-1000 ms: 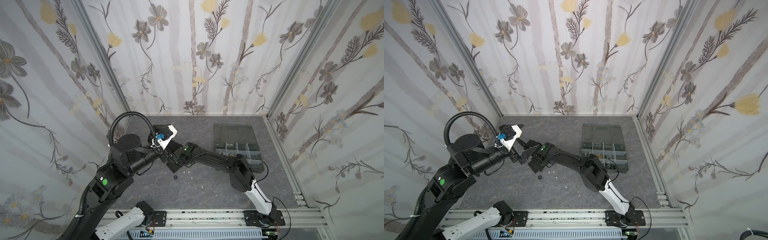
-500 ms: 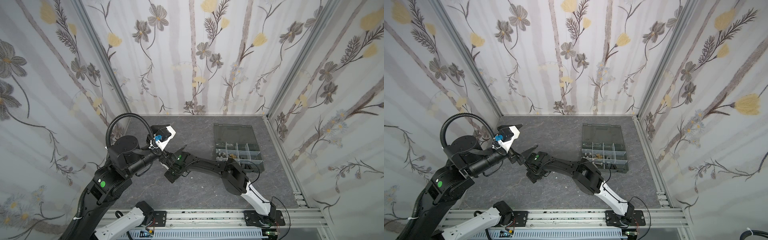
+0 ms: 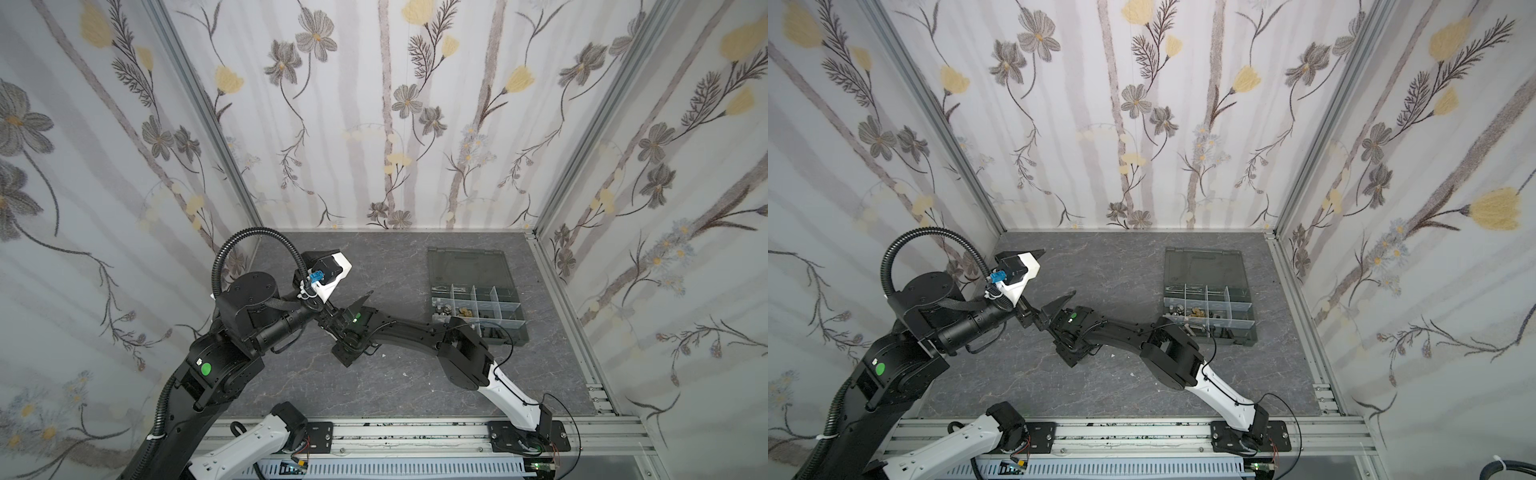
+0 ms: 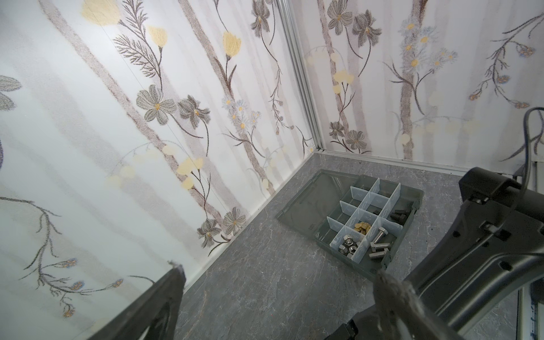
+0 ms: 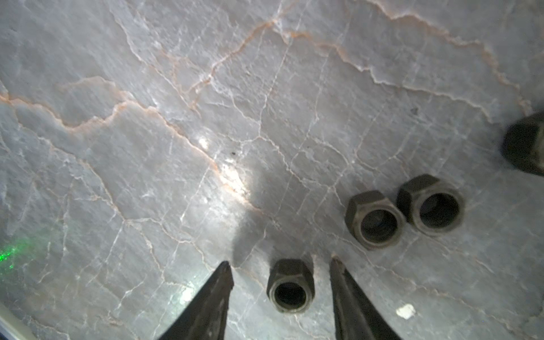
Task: Sort the screws and nuts into containers
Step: Pick up the nut from the bottom-center of the table.
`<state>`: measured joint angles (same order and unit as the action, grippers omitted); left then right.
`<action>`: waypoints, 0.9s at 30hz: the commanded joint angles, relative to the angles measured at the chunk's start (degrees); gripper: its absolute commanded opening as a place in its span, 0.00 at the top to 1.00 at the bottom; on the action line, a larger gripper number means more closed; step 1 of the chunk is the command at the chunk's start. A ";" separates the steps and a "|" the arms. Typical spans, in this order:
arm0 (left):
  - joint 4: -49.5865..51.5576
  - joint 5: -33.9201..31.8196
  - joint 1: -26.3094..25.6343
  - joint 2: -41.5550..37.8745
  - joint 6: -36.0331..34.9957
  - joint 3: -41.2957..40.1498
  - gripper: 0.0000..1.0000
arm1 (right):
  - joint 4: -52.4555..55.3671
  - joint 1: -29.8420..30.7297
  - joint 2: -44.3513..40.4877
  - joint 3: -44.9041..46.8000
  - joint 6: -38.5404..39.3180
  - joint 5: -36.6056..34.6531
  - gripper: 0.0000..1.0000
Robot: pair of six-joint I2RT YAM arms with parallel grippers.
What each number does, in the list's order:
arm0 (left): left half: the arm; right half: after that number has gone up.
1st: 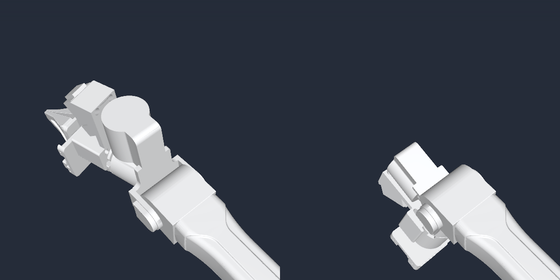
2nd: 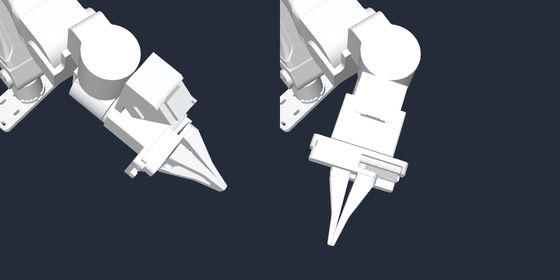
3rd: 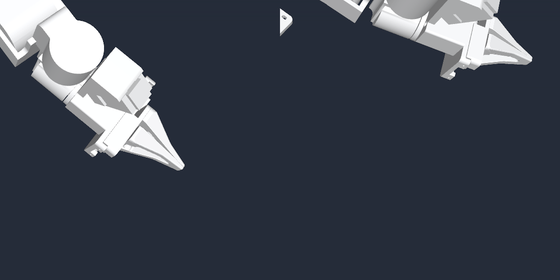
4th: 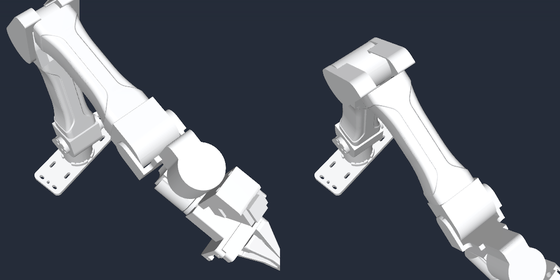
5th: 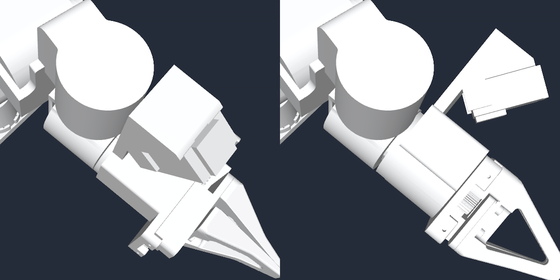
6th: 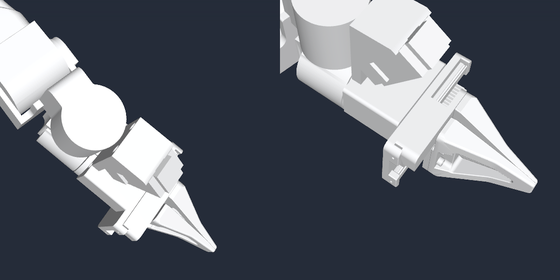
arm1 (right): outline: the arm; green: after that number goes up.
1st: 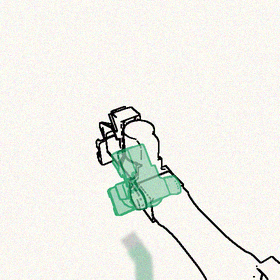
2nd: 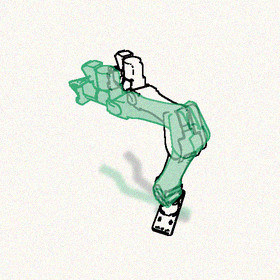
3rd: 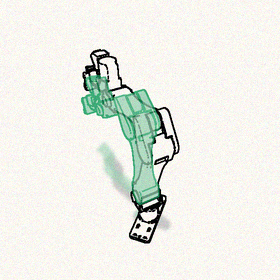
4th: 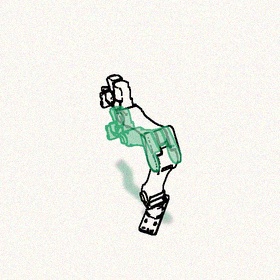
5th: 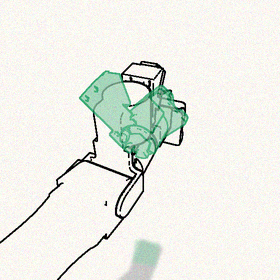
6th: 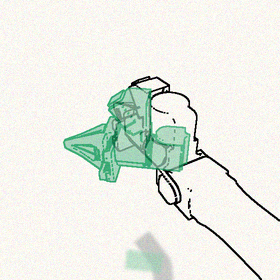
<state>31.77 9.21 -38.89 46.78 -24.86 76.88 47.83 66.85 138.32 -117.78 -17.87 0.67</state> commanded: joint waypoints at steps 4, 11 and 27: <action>-1.64 0.37 0.05 -0.41 -0.18 -0.02 0.00 | 0.43 -0.13 0.89 -0.35 -0.15 -0.96 0.59; -1.73 0.80 0.05 -0.46 -0.10 0.21 0.00 | 0.58 -0.32 1.68 -0.35 -0.50 -1.48 0.68; -1.87 0.48 -0.04 -0.20 -0.25 0.16 0.00 | 1.15 -0.32 -1.61 6.38 1.87 -7.51 0.77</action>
<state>31.73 9.26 -38.89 46.83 -24.84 76.88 43.83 66.76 136.35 -112.49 -16.84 -3.40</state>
